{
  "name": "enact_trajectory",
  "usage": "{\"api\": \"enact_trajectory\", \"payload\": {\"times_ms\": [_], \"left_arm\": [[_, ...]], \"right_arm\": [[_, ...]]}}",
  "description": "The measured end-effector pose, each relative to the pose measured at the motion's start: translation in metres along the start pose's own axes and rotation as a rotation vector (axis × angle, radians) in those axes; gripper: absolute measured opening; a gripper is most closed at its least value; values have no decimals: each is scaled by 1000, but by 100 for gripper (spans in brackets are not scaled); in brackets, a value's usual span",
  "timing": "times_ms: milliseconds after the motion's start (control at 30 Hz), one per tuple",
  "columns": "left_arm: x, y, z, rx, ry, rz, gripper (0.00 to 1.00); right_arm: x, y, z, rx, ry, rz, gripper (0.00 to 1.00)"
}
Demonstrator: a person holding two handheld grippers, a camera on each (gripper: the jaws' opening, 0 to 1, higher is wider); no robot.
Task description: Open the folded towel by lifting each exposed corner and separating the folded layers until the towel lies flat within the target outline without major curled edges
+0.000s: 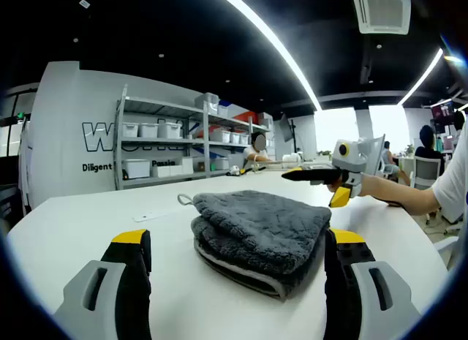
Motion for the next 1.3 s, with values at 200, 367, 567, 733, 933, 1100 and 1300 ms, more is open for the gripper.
{"api": "enact_trajectory", "payload": {"times_ms": [200,367,567,733,933,1100,1300], "left_arm": [[-1,0,0,2,0,3,97],[-1,0,0,5,2,4,97],[-2,0,0,7,3,8,97],[-2,0,0,7,5,10,97],[-3,1,-1,5,6,16,97],[-3,1,-2,7,30,23,97],[-4,1,1,13,24,24,97]], "right_arm": [[0,0,0,-1,-3,-2,97],[0,0,1,1,-4,-1,97],[-1,0,1,2,-9,4,97],[0,1,1,9,-19,1,96],[2,2,6,9,-34,-3,95],[11,4,17,24,-59,-31,91],[21,18,41,45,-131,-42,86]]}}
Point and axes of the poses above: the point that each gripper's makers call its tool centre point, and the gripper's own axes: y roughly forward along the fingers, z roughly to its left, x roughly out of its top, the point moved 8 cm from there along -y, roughly backward along the fingers, and after that the axes turned 6 degrees about -x, right-handed, at the moved point
